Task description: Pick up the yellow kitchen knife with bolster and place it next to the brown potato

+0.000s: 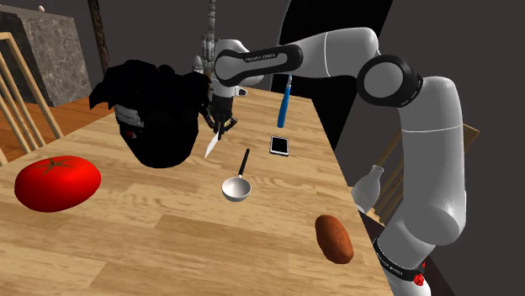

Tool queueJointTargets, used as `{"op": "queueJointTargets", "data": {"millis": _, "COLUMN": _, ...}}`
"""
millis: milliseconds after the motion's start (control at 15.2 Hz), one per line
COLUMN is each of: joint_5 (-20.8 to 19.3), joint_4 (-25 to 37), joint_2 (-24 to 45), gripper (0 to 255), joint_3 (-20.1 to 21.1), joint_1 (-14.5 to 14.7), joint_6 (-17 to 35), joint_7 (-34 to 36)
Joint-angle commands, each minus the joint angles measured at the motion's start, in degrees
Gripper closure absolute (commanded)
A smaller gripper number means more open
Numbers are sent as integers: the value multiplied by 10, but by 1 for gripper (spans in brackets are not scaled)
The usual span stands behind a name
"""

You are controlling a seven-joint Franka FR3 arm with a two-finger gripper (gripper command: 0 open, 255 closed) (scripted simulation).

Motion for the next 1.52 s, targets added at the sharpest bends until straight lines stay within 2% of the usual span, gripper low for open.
{"op": "queueJointTargets", "data": {"millis": 0, "joint_5": 0, "joint_4": 0, "joint_2": 0, "gripper": 255, "joint_3": 0, "joint_1": 0, "joint_6": 0, "joint_7": 0}}
{"op": "queueJointTargets", "data": {"millis": 132, "joint_5": 0, "joint_4": 0, "joint_2": 0, "gripper": 255, "joint_3": 0, "joint_1": 0, "joint_6": 0, "joint_7": 0}}
{"op": "queueJointTargets", "data": {"millis": 660, "joint_5": 2, "joint_4": 47, "joint_2": -10, "gripper": 255, "joint_3": 2, "joint_1": 1, "joint_6": -56, "joint_7": 2}}
{"op": "queueJointTargets", "data": {"millis": 1452, "joint_5": 1, "joint_4": 145, "joint_2": -6, "gripper": 255, "joint_3": 3, "joint_1": 7, "joint_6": -151, "joint_7": 8}}
